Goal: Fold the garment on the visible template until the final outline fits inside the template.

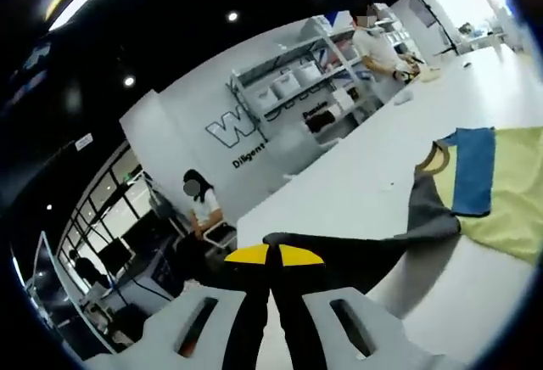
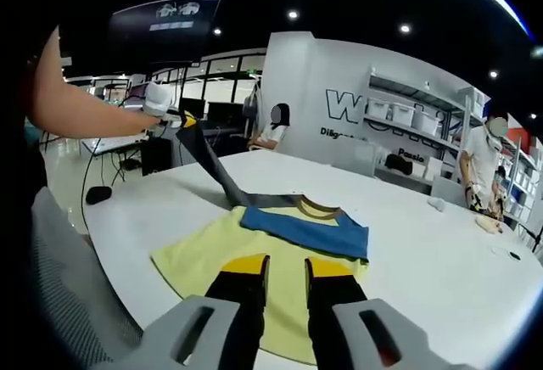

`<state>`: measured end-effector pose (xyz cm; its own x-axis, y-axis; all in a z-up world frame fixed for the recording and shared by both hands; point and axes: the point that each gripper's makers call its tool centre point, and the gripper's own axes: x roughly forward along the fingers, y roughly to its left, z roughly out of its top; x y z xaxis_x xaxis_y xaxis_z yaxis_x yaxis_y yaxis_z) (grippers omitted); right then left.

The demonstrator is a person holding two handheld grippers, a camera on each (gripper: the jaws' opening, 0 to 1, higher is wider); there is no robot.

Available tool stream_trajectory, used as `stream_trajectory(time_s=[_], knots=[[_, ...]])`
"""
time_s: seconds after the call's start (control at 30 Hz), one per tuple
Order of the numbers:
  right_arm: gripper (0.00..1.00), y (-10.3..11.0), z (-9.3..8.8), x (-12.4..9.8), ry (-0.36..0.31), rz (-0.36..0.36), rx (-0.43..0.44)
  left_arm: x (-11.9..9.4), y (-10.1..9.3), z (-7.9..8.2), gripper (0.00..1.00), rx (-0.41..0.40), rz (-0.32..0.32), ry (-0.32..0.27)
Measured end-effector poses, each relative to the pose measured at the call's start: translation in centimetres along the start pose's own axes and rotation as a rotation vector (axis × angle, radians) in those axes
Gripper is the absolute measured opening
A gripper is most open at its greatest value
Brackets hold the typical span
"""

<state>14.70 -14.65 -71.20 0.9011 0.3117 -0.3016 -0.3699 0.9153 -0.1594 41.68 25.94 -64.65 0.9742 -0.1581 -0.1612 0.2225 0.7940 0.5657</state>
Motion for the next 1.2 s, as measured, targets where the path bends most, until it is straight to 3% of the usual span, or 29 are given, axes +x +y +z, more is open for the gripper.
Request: stream_trajectory(time_s=[0.1, 0.23, 0.5, 0.63, 0.7, 0.83, 0.93, 1.1, 1.2], knots=[[0.12, 0.0, 0.0, 0.0, 0.000, 0.001, -0.001, 0.1, -0.1, 0.5, 0.00, 0.019, 0.005, -0.016], [0.11, 0.0, 0.0, 0.0, 0.000, 0.000, -0.001, 0.3, -0.4, 2.9, 0.00, 0.047, 0.001, -0.068], [0.10, -0.1, 0.1, -0.1, -0.009, -0.004, 0.002, 1.6, -3.2, 10.4, 0.00, 0.072, -0.056, -0.216], [0.10, -0.2, 0.2, -0.1, -0.015, -0.003, 0.004, 2.5, -6.6, 15.2, 0.00, 0.056, -0.111, -0.307], [0.10, -0.2, 0.2, -0.1, -0.016, -0.002, 0.005, 2.8, -7.6, 16.5, 0.00, 0.048, -0.130, -0.332], [0.10, -0.3, 0.4, -0.2, -0.024, -0.003, 0.012, 3.4, -12.4, 21.1, 0.00, 0.057, -0.219, -0.414], [0.10, -0.3, 0.5, -0.3, -0.030, -0.004, 0.017, 3.6, -15.6, 23.2, 0.00, 0.076, -0.286, -0.458], [0.09, -0.2, 0.6, -0.3, -0.034, -0.001, 0.021, 4.3, -20.3, 24.6, 0.00, 0.099, -0.378, -0.478], [0.09, -0.2, 0.7, -0.3, -0.036, 0.000, 0.025, 5.0, -24.1, 25.0, 0.00, 0.128, -0.441, -0.482]])
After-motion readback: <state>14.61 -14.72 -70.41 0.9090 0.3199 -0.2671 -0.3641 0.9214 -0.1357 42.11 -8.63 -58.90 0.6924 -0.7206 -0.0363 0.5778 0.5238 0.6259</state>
